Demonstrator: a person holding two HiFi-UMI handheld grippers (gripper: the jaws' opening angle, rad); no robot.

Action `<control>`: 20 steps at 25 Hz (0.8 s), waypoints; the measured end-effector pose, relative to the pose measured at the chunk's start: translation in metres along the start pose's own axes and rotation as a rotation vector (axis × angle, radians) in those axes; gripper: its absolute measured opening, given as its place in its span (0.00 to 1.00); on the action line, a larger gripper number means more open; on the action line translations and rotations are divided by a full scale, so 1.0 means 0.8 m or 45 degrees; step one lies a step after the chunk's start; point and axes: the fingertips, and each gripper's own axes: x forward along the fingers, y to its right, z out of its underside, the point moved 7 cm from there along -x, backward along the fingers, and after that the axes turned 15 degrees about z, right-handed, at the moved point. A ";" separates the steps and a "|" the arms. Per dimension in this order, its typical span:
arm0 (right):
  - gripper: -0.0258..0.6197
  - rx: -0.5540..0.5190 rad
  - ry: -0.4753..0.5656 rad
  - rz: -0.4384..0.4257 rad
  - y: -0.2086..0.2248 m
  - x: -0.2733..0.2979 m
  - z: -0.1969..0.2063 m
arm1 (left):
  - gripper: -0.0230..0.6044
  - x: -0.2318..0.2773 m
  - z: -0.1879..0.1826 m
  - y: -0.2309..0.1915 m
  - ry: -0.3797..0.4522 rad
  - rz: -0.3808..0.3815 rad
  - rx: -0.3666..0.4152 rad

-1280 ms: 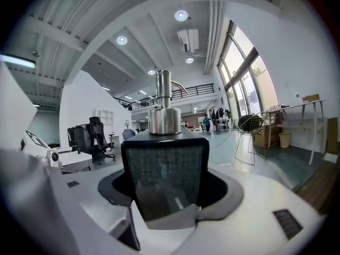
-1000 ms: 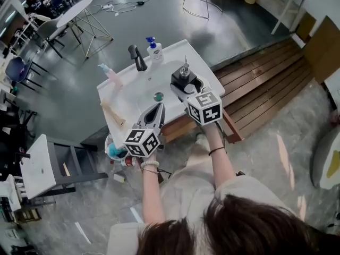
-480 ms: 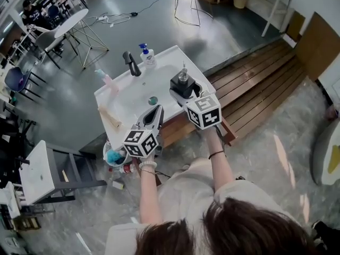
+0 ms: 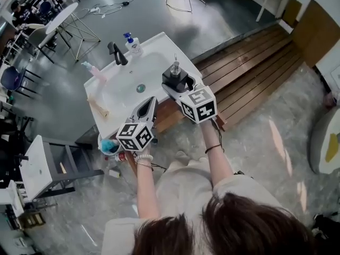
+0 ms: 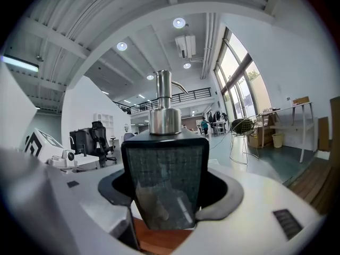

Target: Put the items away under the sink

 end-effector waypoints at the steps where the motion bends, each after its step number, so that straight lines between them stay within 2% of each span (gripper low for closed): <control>1: 0.53 0.005 -0.007 -0.001 0.003 -0.007 0.001 | 0.04 0.000 0.005 0.008 -0.004 -0.006 -0.008; 8: 0.53 0.019 -0.050 -0.020 0.023 -0.049 0.018 | 0.04 -0.004 0.031 0.058 0.003 -0.052 -0.044; 20: 0.53 0.005 -0.102 -0.088 0.012 -0.102 0.051 | 0.04 -0.027 0.077 0.124 0.002 -0.119 -0.093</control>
